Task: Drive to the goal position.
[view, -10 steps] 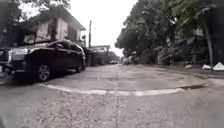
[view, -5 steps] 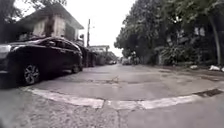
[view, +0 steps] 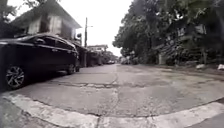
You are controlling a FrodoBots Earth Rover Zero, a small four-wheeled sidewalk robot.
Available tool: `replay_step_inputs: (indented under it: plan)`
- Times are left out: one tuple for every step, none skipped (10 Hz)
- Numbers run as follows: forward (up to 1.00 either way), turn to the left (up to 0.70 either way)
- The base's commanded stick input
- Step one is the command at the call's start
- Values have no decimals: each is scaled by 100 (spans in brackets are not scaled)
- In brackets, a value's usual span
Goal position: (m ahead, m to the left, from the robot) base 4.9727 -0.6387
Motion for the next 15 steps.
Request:
replay_step_inputs:
  plan:
    - [100, 0]
    - [100, 0]
    - [100, 0]
    - [100, 0]
    - [100, 0]
    - [100, 0]
    - [100, 0]
    - [100, 0]
    - [100, 0]
    - [100, 0]
    - [100, 0]
    - [100, 0]
    - [100, 0]
    - [100, 0]
    - [100, 0]
